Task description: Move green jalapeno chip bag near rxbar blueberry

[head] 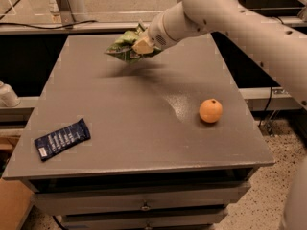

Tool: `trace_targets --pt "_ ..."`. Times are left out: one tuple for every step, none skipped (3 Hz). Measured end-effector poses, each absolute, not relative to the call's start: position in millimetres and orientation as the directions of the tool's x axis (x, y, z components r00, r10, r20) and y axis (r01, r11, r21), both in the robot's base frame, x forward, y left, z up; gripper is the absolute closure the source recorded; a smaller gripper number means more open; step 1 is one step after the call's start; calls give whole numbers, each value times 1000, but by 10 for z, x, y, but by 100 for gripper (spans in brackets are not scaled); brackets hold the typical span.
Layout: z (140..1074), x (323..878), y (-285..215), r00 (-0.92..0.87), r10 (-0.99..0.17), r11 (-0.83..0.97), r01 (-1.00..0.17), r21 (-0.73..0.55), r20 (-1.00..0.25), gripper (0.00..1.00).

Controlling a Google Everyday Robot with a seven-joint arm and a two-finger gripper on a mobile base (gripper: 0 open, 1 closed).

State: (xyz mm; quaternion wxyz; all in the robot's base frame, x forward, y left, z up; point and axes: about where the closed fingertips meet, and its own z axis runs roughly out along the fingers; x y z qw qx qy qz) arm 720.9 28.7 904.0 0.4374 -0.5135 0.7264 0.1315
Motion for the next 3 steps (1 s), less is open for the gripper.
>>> trace_targets --pt "9405 6865 269 -16 -626 422 -848 -321 -780 100" --pt "9604 6448 390 37 -612 397 -850 -347 -790 100" --pt "9654 6052 549 68 -595 366 -864 -345 -801 100"
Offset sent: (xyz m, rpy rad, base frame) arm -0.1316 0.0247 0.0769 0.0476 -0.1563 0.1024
